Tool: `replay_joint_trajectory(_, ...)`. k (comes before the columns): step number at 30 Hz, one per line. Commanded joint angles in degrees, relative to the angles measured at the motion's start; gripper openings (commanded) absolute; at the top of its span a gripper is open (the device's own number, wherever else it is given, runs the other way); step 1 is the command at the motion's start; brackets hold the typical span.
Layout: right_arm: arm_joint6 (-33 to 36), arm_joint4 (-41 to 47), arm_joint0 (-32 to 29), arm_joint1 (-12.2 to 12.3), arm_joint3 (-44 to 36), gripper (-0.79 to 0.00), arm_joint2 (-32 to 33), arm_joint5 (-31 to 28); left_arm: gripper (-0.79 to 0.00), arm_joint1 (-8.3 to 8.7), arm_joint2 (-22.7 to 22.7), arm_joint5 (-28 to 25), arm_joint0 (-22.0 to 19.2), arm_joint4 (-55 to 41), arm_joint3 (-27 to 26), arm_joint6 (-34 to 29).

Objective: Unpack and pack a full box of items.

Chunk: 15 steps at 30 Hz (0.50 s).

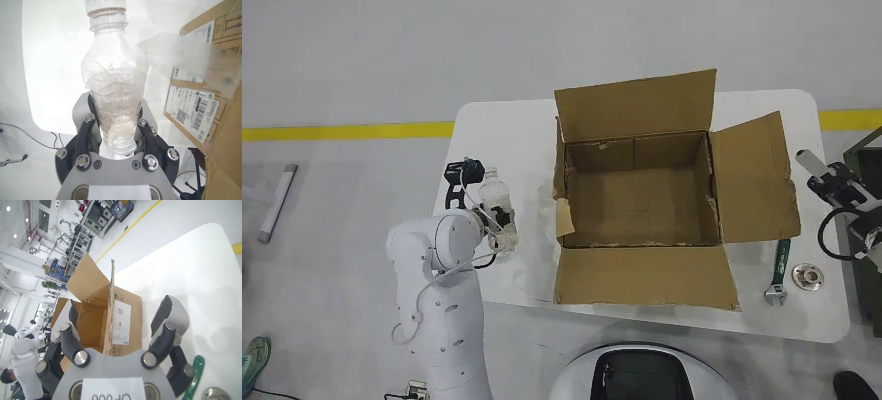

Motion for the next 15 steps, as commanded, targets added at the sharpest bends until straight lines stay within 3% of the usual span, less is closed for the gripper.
replay_joint_trajectory(1, 0.04, -0.4, -0.13, 0.03, 0.22, -0.739, -1.49, 0.39, -0.785, 0.17, -0.33, 0.3, -0.43, -0.74, -1.87, 0.0)
replay_joint_trajectory(2, -0.15, -0.54, -0.13, 0.04, 0.53, -0.785, -2.14, 0.65, -0.785, 0.27, -0.49, 0.59, -0.66, -1.0, -2.7, 0.0)
replay_joint_trajectory(10, -2.33, -0.75, -1.28, 0.11, 1.33, -0.785, -5.55, 0.94, -0.785, 1.06, -0.26, 2.59, -4.13, -4.92, -9.87, 0.0)
replay_joint_trajectory(15, -3.2, -0.92, -2.24, 0.23, 0.65, -0.785, -6.12, 1.12, -0.785, 1.64, 2.21, 3.24, -7.3, -8.67, -13.13, 0.0)
